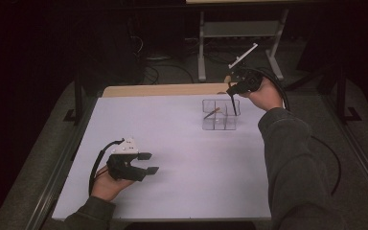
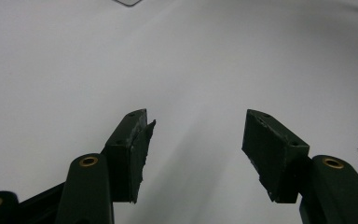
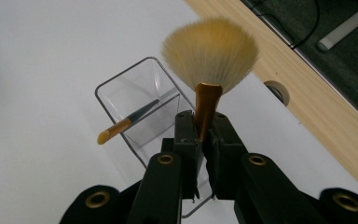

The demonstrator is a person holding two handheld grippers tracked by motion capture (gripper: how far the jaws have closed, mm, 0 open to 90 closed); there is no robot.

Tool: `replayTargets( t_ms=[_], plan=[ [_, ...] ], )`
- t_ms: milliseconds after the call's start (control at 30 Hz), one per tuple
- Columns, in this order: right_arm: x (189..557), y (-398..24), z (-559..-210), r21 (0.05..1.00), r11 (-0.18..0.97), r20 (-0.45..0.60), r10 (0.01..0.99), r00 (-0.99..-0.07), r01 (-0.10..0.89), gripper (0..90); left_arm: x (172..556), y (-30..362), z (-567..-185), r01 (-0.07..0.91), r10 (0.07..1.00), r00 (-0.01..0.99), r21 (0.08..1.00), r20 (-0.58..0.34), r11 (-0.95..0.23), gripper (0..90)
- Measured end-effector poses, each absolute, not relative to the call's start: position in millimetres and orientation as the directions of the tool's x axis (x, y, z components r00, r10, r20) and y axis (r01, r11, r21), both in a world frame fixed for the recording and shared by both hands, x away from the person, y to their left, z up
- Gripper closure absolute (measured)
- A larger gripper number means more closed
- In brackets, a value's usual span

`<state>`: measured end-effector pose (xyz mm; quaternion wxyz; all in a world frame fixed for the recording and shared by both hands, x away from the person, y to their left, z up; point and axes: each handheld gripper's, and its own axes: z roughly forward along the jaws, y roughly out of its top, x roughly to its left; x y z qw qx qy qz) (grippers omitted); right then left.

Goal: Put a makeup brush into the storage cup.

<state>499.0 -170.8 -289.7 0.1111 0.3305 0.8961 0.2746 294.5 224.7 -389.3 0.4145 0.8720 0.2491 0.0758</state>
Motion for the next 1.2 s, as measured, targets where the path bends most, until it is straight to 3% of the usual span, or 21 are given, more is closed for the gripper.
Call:
replayTargets(
  t_ms=[1200],
  plan=[
    [499.5,-178.4,-324.8,0.556,0.602,0.019,0.680,-0.733,0.573,82.3,293.5,225.0,-388.1,0.375,0.500,0.862,0.769,-0.083,-0.517,39.2]
  ],
)
